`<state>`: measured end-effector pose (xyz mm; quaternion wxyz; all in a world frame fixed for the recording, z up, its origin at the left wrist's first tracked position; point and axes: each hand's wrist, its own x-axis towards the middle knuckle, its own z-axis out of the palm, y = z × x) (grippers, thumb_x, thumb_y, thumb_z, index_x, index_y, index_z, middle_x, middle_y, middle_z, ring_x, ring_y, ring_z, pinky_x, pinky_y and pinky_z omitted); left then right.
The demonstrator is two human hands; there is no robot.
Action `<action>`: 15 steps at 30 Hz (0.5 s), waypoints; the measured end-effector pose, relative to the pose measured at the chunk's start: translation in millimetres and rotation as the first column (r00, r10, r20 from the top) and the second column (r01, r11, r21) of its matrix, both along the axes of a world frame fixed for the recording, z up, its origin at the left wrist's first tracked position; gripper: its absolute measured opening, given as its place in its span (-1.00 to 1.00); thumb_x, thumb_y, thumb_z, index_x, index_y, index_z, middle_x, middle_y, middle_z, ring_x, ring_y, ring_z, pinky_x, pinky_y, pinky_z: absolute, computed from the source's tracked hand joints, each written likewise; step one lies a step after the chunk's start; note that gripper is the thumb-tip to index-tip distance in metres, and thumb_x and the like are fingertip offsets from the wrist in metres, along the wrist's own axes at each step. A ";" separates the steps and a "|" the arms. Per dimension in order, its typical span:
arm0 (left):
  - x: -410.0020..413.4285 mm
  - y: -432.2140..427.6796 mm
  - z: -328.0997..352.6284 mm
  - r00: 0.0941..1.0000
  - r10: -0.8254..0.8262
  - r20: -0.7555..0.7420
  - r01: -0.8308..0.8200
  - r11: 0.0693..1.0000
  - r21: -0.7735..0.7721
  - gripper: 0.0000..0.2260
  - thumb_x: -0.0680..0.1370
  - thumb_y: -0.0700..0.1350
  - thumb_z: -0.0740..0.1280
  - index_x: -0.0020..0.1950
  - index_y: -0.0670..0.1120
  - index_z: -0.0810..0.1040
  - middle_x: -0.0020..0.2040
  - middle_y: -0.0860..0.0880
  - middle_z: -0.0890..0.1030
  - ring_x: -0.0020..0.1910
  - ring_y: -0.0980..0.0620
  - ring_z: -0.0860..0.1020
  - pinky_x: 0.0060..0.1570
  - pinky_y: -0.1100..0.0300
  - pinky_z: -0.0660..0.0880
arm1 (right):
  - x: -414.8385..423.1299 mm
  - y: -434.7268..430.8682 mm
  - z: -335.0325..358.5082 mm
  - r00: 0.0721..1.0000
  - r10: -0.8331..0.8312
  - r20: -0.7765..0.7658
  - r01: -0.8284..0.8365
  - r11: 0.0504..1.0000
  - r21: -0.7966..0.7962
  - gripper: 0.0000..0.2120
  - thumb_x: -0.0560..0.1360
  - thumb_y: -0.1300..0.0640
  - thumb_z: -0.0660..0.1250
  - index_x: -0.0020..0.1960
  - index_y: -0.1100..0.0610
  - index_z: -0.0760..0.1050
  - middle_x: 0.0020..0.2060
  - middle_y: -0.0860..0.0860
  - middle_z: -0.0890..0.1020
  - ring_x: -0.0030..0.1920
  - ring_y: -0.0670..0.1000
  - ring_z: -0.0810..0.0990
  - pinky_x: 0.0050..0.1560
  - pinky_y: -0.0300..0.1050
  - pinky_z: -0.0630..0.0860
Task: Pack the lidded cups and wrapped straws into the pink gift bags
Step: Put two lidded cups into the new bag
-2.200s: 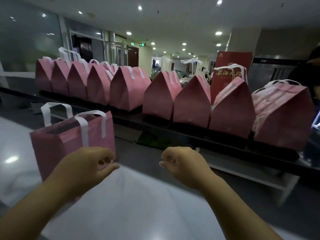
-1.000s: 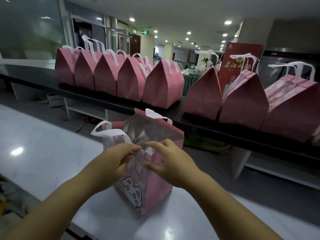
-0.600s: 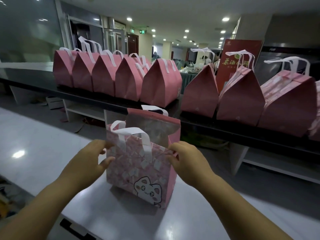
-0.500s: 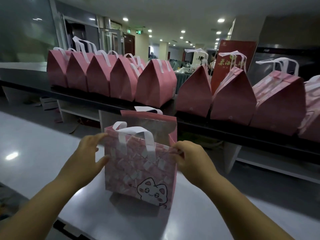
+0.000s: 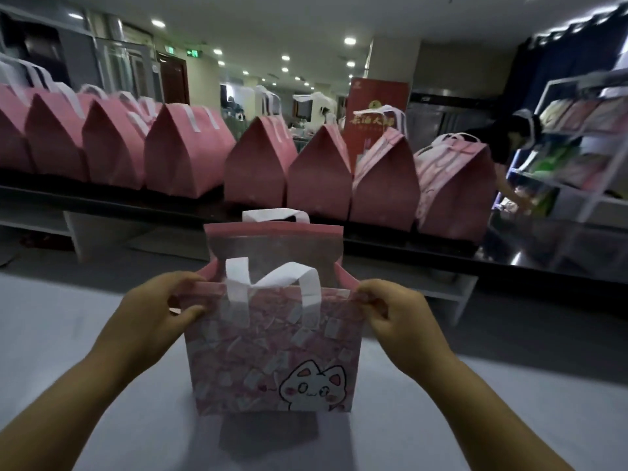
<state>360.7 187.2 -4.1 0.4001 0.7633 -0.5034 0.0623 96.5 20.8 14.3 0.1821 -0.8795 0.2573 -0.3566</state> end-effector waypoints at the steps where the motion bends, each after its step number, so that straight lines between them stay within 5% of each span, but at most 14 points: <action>1: -22.0 -6.7 -0.2 1.000 -0.015 0.014 0.015 1.000 -0.008 -0.70 0.38 -0.18 0.46 0.09 -0.06 0.56 -0.08 0.05 0.55 -0.20 0.13 0.52 -0.30 0.37 0.41 | -22.6 -4.7 -2.2 1.000 -0.022 0.009 0.022 1.000 0.008 -0.84 0.48 0.31 0.33 0.00 0.15 0.60 -0.15 -0.05 0.63 -0.14 -0.04 0.59 -0.08 -0.08 0.59; 7: -146.0 -53.4 -6.2 0.982 -0.168 0.084 0.171 0.985 -0.023 -0.65 0.33 -0.21 0.48 0.09 -0.12 0.56 -0.09 0.08 0.53 -0.21 0.16 0.50 -0.28 0.46 0.38 | -155.6 -31.5 -13.6 0.984 -0.170 0.051 0.170 0.985 0.005 -0.86 0.49 0.29 0.35 0.00 0.10 0.59 -0.17 -0.10 0.62 -0.15 -0.10 0.60 -0.13 -0.28 0.57; 15: -277.7 -133.0 -4.6 0.919 -0.379 0.107 0.388 0.918 -0.083 -0.61 0.33 -0.02 0.38 0.11 -0.12 0.56 -0.06 0.10 0.53 -0.22 0.11 0.53 -0.26 0.42 0.41 | -300.0 -74.9 -18.4 0.919 -0.387 0.073 0.389 0.921 -0.017 -0.87 0.48 0.26 0.37 -0.01 0.08 0.58 -0.22 -0.14 0.60 -0.19 -0.18 0.57 -0.20 -0.43 0.50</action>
